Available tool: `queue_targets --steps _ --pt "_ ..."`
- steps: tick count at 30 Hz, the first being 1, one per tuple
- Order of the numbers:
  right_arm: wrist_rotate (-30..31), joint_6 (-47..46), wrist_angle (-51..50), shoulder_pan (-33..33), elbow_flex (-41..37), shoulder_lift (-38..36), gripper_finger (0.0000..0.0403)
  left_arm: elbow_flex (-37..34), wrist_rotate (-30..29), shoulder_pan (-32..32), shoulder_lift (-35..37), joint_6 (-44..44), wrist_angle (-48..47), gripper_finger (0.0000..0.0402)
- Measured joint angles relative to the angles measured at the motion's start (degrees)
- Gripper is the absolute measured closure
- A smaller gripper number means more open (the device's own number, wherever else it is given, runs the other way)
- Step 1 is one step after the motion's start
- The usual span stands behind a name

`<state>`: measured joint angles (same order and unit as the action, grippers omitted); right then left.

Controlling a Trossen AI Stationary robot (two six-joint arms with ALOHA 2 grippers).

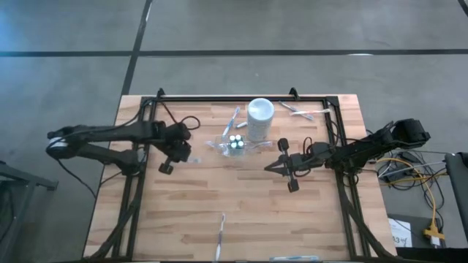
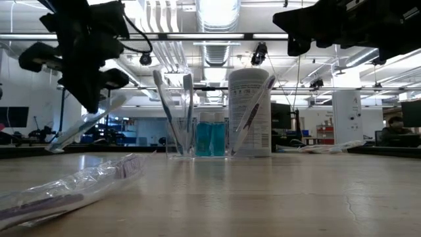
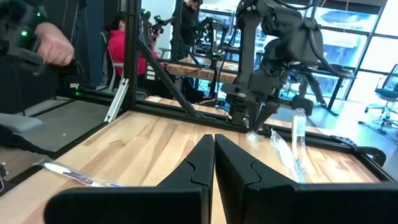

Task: Pick & Place toothbrushing station
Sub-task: Put the blue toothbrush into the transparent organizer

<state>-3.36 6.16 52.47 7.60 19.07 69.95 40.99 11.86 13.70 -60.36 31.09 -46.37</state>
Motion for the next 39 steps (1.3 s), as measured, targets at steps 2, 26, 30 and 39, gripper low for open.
queue_targets --steps 2,26,30,39 --pt "-0.08 -0.37 -0.01 0.05 0.00 0.00 0.0394 -0.02 -0.02 -1.44 0.83 -3.49 1.58 0.0401" --pt "5.09 -11.96 0.25 -0.81 23.86 11.38 0.0206 5.96 -24.54 -24.38 12.67 -24.53 37.18 0.0401" --pt "4.70 -11.89 -1.41 -3.05 28.44 14.84 0.0167 6.01 -26.13 -24.42 11.13 -23.52 40.75 0.0401" --pt "4.40 -8.71 -9.71 -4.59 40.29 22.79 0.0141 7.13 -28.61 -24.37 7.51 -20.65 45.94 0.0401"
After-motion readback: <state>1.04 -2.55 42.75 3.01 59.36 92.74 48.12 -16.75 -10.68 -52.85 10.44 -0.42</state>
